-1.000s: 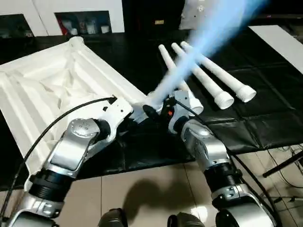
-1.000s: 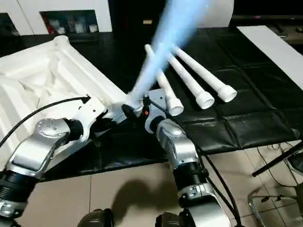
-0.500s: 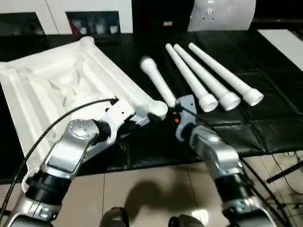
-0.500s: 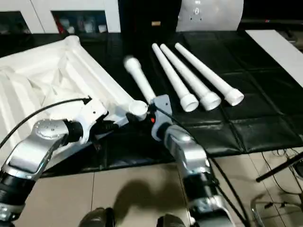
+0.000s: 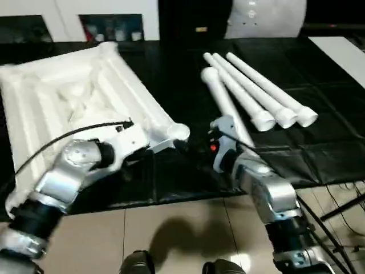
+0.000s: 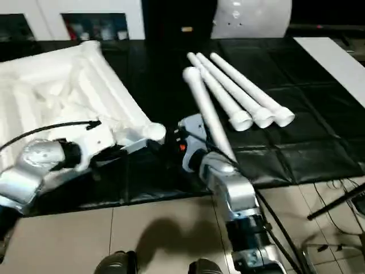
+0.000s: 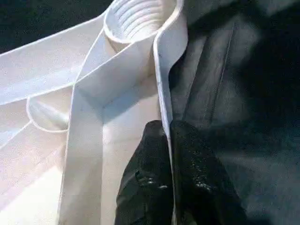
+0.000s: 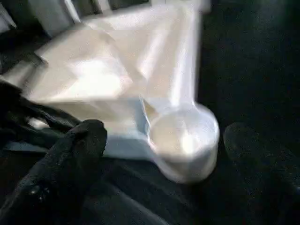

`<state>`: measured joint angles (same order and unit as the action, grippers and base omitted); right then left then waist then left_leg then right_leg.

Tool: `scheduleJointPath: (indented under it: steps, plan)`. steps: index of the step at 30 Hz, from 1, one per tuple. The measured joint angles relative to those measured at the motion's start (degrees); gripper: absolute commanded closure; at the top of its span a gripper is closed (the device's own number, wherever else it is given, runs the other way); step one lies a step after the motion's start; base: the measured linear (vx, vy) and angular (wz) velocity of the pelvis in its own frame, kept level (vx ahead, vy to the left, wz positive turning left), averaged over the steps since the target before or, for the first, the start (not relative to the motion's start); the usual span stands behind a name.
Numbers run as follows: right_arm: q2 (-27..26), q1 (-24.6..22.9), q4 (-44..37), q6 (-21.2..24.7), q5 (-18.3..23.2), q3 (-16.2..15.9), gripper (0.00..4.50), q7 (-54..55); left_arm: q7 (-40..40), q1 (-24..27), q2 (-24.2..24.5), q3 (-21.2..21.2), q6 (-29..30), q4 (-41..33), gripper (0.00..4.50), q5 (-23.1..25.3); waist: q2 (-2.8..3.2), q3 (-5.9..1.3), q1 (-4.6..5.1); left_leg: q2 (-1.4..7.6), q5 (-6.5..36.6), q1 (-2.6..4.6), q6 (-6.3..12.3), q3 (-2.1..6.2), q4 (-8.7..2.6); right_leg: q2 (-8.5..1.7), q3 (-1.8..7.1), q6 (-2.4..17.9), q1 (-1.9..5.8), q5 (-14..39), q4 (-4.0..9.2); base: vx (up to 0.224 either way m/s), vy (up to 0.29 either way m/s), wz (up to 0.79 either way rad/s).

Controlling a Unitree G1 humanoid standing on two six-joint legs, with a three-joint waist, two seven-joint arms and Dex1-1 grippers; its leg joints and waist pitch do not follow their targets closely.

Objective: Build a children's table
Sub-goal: Insert table leg to table base

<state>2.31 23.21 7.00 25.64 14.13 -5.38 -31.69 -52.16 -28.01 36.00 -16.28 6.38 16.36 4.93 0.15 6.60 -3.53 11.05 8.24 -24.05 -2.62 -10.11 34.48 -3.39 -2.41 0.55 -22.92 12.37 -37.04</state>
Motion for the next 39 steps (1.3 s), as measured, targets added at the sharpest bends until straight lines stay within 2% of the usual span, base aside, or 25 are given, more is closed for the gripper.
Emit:
scheduleJointPath:
  steps: [5, 6, 7, 9, 10, 11, 15, 19, 22, 24, 26, 27, 30, 33, 35, 39]
  plan:
    - [0.8, -0.1, -2.5, -2.6, -0.1, 1.2, 0.07, 1.1, -0.2, -3.4, -0.7, -0.3, -7.7, 8.6, 4.50, 0.2, -0.20, -0.12, 0.25, -0.05, 0.0, 0.00, -0.02, -0.09, 0.05, -0.05, 0.12, -0.1, -0.02, -0.2, 0.01, 0.000, 0.000, 0.00]
    - [1.0, -0.2, -3.3, -2.6, 0.0, 2.0, 0.00, 1.2, -0.2, -3.8, -0.7, 0.0, -8.8, 10.1, 4.04, 0.0, -0.20, -0.12, 0.34, -0.02, 0.0, 0.01, -0.07, -0.09, 0.04, -0.03, 0.11, -0.1, -0.05, -0.2, 0.00, 0.000, 0.000, 0.00]
    - [1.1, -0.5, -4.2, -2.5, 0.2, 2.6, 0.00, 1.4, -0.4, -3.9, -0.6, 0.3, -9.7, 10.9, 4.04, -0.2, -0.20, -0.12, 0.37, -0.01, -0.1, 0.01, -0.10, -0.09, 0.03, -0.02, 0.11, -0.1, -0.07, -0.2, -0.01, 0.000, 0.000, 0.00]
    - [1.2, -1.6, -5.9, -2.1, 1.1, 3.7, 0.00, 2.3, -1.5, -3.9, -0.6, 1.8, -11.9, 11.0, 3.92, -1.6, -0.19, -0.12, 0.33, 0.05, -0.1, 0.00, -0.10, -0.08, 0.00, 0.01, 0.08, -0.1, -0.10, -0.2, -0.02, 0.000, 0.000, 0.00]
    - [1.2, -2.0, -6.4, -2.0, 1.2, 4.0, 0.00, 2.8, -2.3, -4.0, -0.5, 2.8, -12.8, 10.4, 3.65, -3.0, -0.16, -0.15, 0.33, 0.05, -0.1, 0.02, -0.11, -0.08, -0.01, 0.02, 0.07, -0.1, -0.10, -0.2, -0.02, 0.000, 0.000, 0.00]
    - [1.1, -2.2, -6.7, -1.8, 1.3, 4.2, 0.00, 3.2, -2.9, -4.1, -0.5, 4.0, -13.3, 9.5, 3.65, -4.2, -0.07, -0.20, 0.31, 0.05, -0.1, 0.02, -0.11, -0.09, -0.01, 0.02, 0.08, -0.1, -0.10, -0.2, -0.02, 0.000, 0.000, 0.00]
    - [1.2, -3.1, -7.3, -1.5, 1.8, 5.2, 0.00, 4.6, -5.0, -3.6, -0.7, 6.7, -13.5, 6.7, 3.21, -8.8, 0.36, -0.48, 0.32, 0.03, -0.1, 0.14, -0.16, -0.12, 0.00, 0.00, 0.14, -0.1, -0.05, -0.2, -0.07, 0.000, 0.000, 0.00]
    - [1.6, -5.2, -12.6, -0.6, 1.0, 6.0, 0.00, 7.7, -3.7, -0.6, -2.5, 11.2, -9.0, 2.7, 3.02, -14.6, 0.92, -0.84, 0.18, 0.03, -0.1, 0.17, -0.20, -0.12, 0.00, 0.00, 0.13, -0.1, -0.01, -0.2, -0.08, 0.000, 0.000, 0.00]
    - [2.8, -6.2, -16.4, 2.5, 0.0, 6.1, 0.00, 10.2, 1.0, 0.8, -4.8, 14.5, -4.9, -2.1, 2.77, -17.6, 1.30, -1.12, 0.11, 0.00, -0.1, 0.31, -0.22, -0.11, 0.01, -0.01, 0.14, -0.1, 0.11, -0.2, -0.09, 0.000, 0.000, 0.00]
    - [3.7, -8.2, -19.5, 5.6, -0.2, 6.0, 0.00, 11.0, 7.7, 1.6, -7.4, 16.8, -0.4, -6.0, 2.65, -17.5, 1.51, -1.25, 0.15, 0.00, -0.1, 0.61, -0.21, -0.12, -0.01, 0.00, 0.18, -0.1, 0.38, -0.2, -0.07, 0.000, 0.000, 0.00]
    - [4.2, -10.1, -21.2, 7.1, -0.3, 6.0, 0.00, 11.5, 13.0, 3.2, -9.6, 18.3, 3.2, -9.1, 2.34, -17.4, 1.58, -1.29, 0.30, 0.01, -0.1, 0.92, -0.21, -0.12, -0.03, 0.00, 0.19, -0.2, 0.63, -0.2, -0.03, 0.000, 0.000, 0.00]
    - [4.6, -11.7, -22.9, 7.8, -0.4, 5.9, 0.00, 12.0, 16.9, 4.8, -11.9, 19.6, 6.3, -11.9, 2.34, -17.6, 1.62, -1.32, 0.39, 0.00, -0.1, 1.03, -0.21, -0.11, -0.05, 0.00, 0.19, -0.3, 0.73, -0.1, -0.02, 0.000, 0.000, 0.00]
    - [4.2, -17.1, -27.5, 8.2, -1.3, 5.3, 0.00, 14.0, 27.6, 13.2, -18.8, 22.0, 12.5, -21.4, 2.34, -16.7, 1.48, -1.43, 1.04, 0.02, -0.1, 1.07, -0.19, -0.09, -0.10, 0.02, 0.17, -0.4, 0.79, 0.0, 0.02, 0.000, 0.000, 0.00]
    - [4.3, -19.0, -28.9, 8.4, -1.9, 4.9, 0.00, 15.2, 34.0, 19.5, -22.8, 22.4, 14.2, -26.0, 2.23, -15.7, 1.22, -1.39, 1.40, 0.02, -0.1, 1.04, -0.22, 0.05, -0.11, 0.08, 0.13, -0.8, 0.75, 0.2, 0.01, 0.000, 0.000, 0.00]
    - [4.3, -19.3, -29.3, 8.0, -2.7, 4.8, 0.00, 15.7, 36.0, 21.1, -24.1, 22.7, 14.2, -28.3, 2.12, -15.3, 0.99, -1.49, 1.38, 0.01, -0.1, 1.04, -0.22, 0.12, -0.10, 0.11, 0.12, -0.9, 0.75, 0.2, 0.02, 0.000, 0.000, 0.00]
    - [4.2, -22.0, -30.9, 6.0, -3.7, 4.1, 0.00, 16.6, 39.4, 27.0, -26.8, 21.5, 15.4, -36.4, 2.12, -14.4, 0.09, -2.05, 1.31, -0.06, -0.1, 1.09, -0.21, 0.14, -0.10, 0.09, 0.18, -1.0, 0.85, 0.3, 0.15, 0.000, 0.000, 0.00]
